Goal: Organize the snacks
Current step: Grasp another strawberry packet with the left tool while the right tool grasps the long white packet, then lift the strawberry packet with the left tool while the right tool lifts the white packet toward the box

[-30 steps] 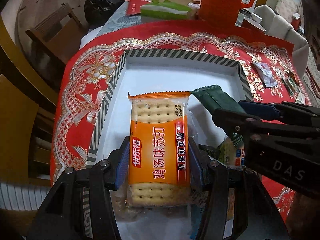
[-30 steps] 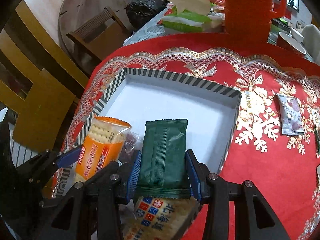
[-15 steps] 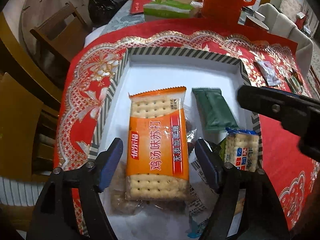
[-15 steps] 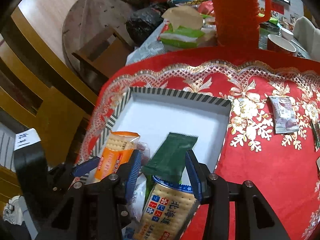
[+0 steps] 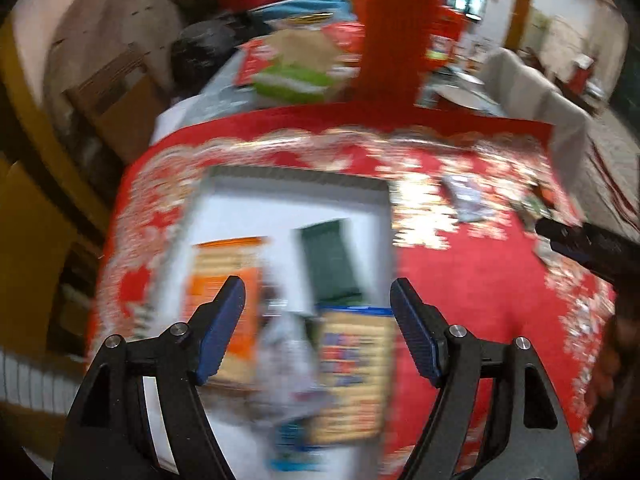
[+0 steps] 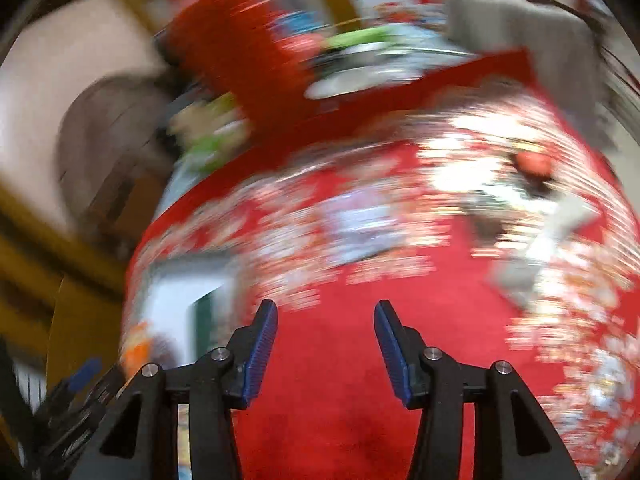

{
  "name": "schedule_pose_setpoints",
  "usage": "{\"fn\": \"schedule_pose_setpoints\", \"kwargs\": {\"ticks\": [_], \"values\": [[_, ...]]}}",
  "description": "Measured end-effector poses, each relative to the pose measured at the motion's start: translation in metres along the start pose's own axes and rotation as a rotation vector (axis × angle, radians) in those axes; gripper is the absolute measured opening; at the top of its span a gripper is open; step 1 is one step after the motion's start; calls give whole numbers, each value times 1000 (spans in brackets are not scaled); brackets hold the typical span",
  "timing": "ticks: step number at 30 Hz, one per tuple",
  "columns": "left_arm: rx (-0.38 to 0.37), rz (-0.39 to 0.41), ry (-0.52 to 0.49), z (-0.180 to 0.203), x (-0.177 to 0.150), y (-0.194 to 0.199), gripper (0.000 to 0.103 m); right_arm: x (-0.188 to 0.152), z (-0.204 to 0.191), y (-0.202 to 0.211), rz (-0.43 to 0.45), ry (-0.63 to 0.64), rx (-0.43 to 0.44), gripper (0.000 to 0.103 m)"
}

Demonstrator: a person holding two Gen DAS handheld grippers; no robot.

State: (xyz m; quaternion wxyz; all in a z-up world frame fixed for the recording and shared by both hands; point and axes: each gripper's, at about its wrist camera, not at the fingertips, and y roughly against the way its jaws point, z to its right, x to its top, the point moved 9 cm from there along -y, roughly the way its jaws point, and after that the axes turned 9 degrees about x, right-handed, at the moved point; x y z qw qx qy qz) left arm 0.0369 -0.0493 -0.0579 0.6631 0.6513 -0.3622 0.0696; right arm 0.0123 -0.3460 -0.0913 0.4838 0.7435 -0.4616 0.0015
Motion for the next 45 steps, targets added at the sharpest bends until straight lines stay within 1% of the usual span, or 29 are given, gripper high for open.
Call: {"fn": "schedule_pose_setpoints", "kwargs": {"ticks": [2,4,6,8,11,13,14,15,16,19,21,23,24,25,27,29,31,32,34,37,40,43,44,45], "values": [[-42,-4,-51,31,-2,3,76,13,47,10,18,-104,-42,51],[-67,-19,-86,52,-7,3,76,24,92,18,27,-201,-78,52],[-93,-36,-128,74,-12,2,76,30,121,14,1,-258,-86,52],[-108,-44,-162,88,-16,1,76,41,139,10,-5,-292,-77,52],[-107,-56,-183,98,-18,-1,76,50,148,1,-15,-326,-51,52],[-101,-66,-178,98,-18,-4,76,58,153,-9,-21,-342,-69,52],[-95,-69,-176,98,-17,-6,76,56,154,-11,-27,-339,-87,52],[-88,-71,-169,96,-15,-8,76,56,158,-16,-55,-331,-133,52],[-83,-72,-161,94,-14,-9,76,57,154,-17,-40,-309,-148,54],[-72,-87,-137,91,-10,-18,76,62,149,-27,-86,-214,-234,57],[-72,-105,-123,94,-3,-25,76,63,146,-33,-113,-145,-287,57],[-83,-108,-114,102,11,-31,76,60,142,-35,-138,-63,-344,53],[-98,-105,-123,113,23,-36,76,58,142,-33,-134,-40,-358,46],[-106,-106,-137,123,32,-41,76,55,143,-30,-124,-25,-358,40],[-129,-120,-150,142,50,-52,76,50,144,-23,-118,-2,-342,34],[-143,-129,-150,159,68,-65,76,39,147,-14,-128,29,-335,32],[-117,-135,-162,174,83,-82,76,26,149,-4,-132,44,-327,32],[-106,-150,-165,180,88,-94,76,18,150,2,-136,56,-324,32],[-82,-203,-150,190,92,-119,76,4,149,9,-140,73,-321,32],[-58,-241,-136,198,91,-142,76,-12,149,18,-144,94,-311,32],[-52,-256,-142,209,89,-155,76,-21,148,21,-149,118,-303,32],[-29,-268,-156,218,85,-166,76,-25,148,22,-150,121,-294,32],[-14,-271,-153,218,85,-170,77,-26,148,22,-152,123,-292,32],[-6,-254,-136,217,87,-170,79,-28,148,24,-153,126,-289,32]]}}
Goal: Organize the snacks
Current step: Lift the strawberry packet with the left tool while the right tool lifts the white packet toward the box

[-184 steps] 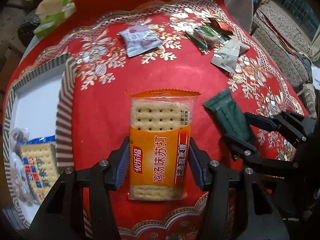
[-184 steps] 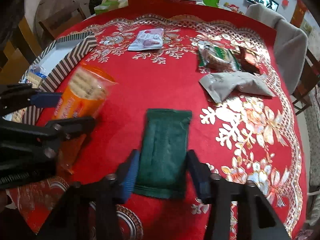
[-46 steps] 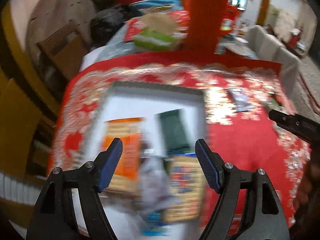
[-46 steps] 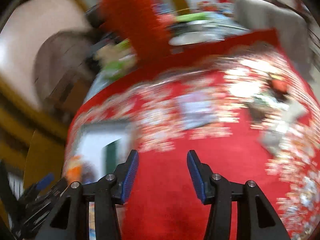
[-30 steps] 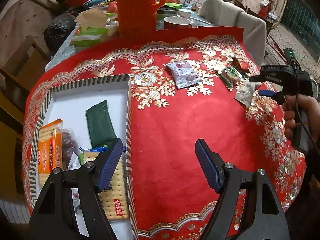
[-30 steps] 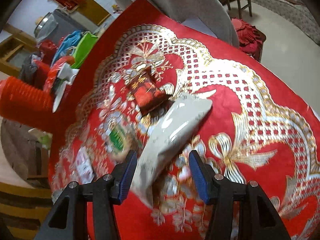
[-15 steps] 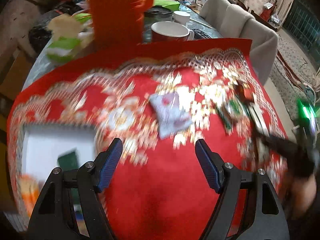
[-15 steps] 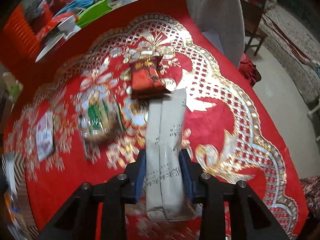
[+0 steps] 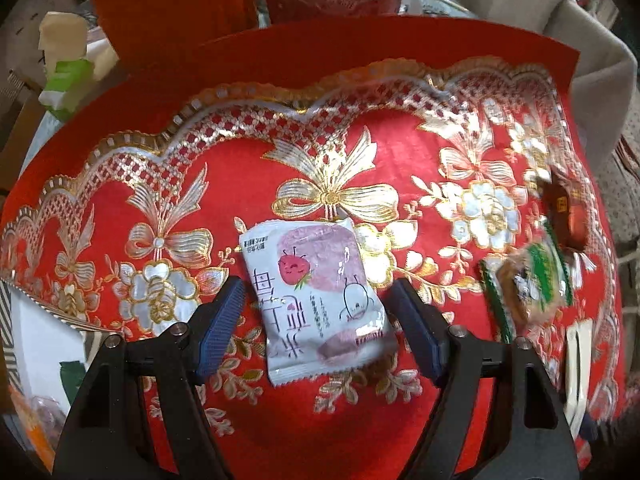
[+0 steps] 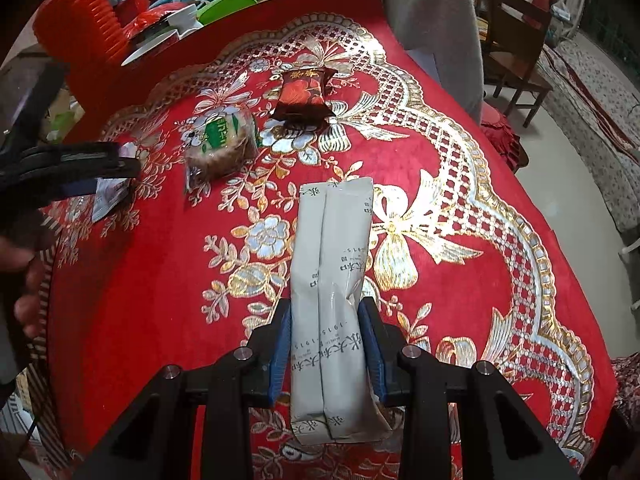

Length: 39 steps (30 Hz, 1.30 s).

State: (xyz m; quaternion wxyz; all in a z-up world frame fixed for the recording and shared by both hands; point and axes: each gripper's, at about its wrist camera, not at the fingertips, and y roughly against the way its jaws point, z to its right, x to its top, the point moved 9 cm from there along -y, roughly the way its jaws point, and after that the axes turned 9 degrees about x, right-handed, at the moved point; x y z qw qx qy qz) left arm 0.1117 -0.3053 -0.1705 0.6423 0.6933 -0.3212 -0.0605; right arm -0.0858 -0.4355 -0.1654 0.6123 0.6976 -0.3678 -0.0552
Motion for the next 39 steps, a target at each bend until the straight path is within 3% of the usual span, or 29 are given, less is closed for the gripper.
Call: {"fn": "schedule_pose_setpoints", "kwargs": {"ticks": [3,4,6,13,27,32,39], "values": [[26,19,7,-1,5,2,77,-1,1,0,0,-1,10,32],[36,34,1,-1,7,3,64,-3,1,1,0,-4,15,32],[29,51,-4,0,6,9,51,-3,2,2,0,-3,21,32],[8,44,-17,-9,-31,25,50,-7,3,5,5,-25,61,32],[-95,6,-214,11,-187,86,50,-54,-6,26,-12,-98,208,30],[-101,32,-217,11,-193,102,50,-64,-17,40,6,-68,224,30],[-101,73,-260,16,-188,113,50,-59,-32,56,40,4,176,30]]}}
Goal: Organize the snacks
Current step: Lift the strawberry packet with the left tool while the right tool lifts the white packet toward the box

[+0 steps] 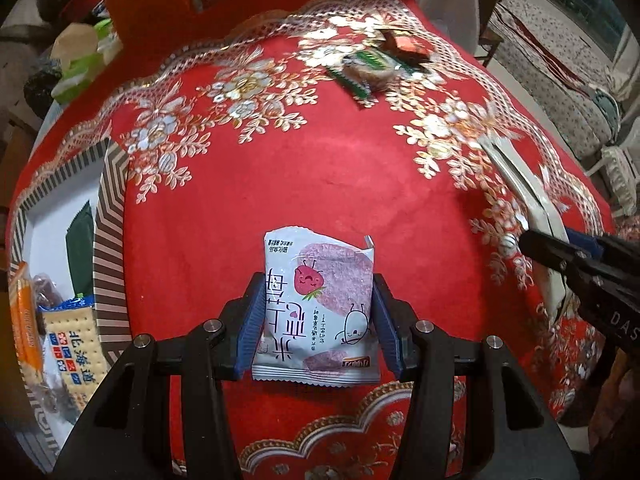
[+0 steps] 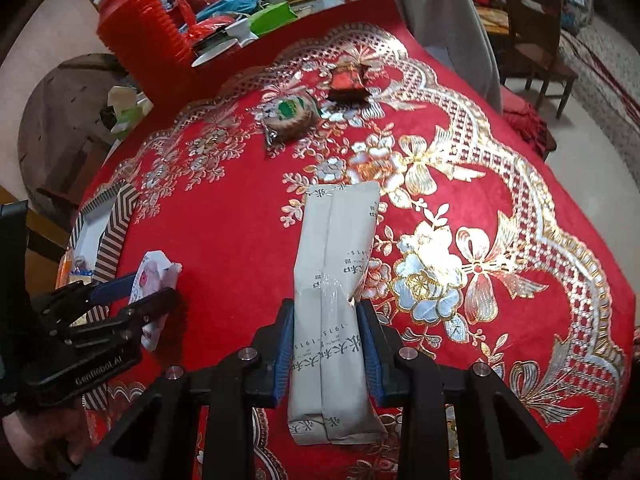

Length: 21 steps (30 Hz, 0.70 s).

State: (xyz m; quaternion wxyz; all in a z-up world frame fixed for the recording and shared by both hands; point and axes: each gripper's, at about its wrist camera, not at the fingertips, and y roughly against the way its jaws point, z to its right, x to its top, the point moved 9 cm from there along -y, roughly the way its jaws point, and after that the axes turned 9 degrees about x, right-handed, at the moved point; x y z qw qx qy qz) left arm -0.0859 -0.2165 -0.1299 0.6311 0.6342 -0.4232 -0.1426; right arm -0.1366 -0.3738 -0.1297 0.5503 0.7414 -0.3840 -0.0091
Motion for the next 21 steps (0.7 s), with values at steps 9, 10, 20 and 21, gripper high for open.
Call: {"fn": "schedule_pose_setpoints", "kwargs": {"ticks": [9,10,20,21], "values": [[20,13,2,-1,1,3,50,1,-12,10,24,56,-16,30],[22,14,3,-1,0,5,50,1,-14,10,25,64,-18,30],[43,48,45,-24,-4,19,50,4,-35,10,33,106,-7,30],[44,49,50,-27,-4,19,50,5,-38,9,34,112,-7,30]]}}
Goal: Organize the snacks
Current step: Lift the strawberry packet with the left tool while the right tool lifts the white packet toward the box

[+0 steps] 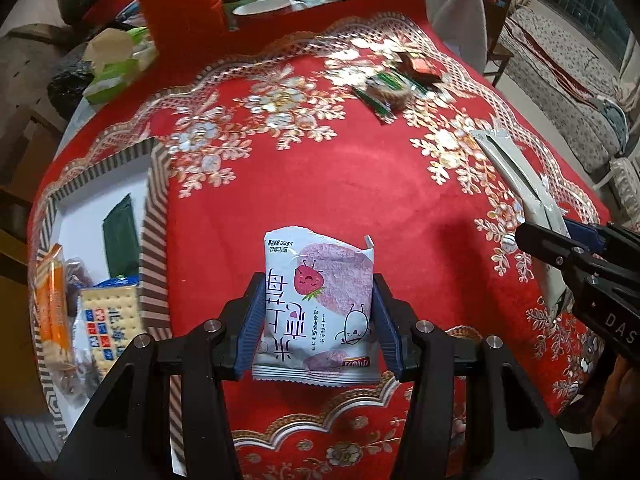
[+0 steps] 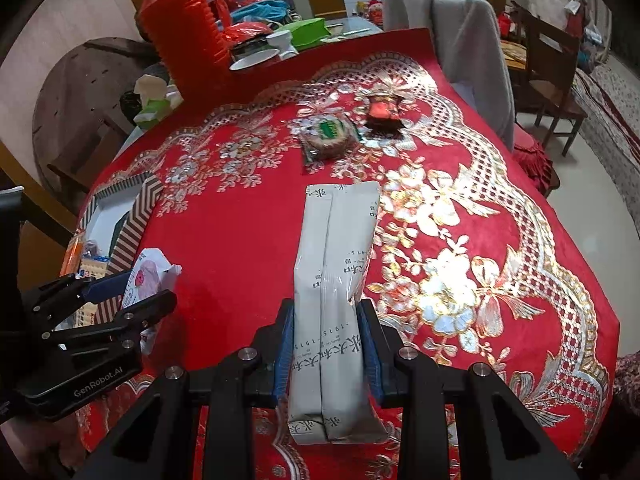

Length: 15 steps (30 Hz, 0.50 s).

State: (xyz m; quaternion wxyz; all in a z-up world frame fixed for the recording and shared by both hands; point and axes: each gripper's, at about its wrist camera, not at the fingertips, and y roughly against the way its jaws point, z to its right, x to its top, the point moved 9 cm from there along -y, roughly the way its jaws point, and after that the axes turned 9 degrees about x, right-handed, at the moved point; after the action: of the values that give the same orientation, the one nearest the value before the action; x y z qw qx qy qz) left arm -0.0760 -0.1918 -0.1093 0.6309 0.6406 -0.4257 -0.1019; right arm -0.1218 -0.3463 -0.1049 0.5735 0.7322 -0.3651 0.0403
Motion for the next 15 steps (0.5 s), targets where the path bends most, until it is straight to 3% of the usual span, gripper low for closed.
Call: {"fn": "schedule_pose_setpoints", "kwargs": {"ticks": [15], "values": [[-8,37,75,-49,-3,11,50,5,-48,-9,-5,59,-10,30]]}}
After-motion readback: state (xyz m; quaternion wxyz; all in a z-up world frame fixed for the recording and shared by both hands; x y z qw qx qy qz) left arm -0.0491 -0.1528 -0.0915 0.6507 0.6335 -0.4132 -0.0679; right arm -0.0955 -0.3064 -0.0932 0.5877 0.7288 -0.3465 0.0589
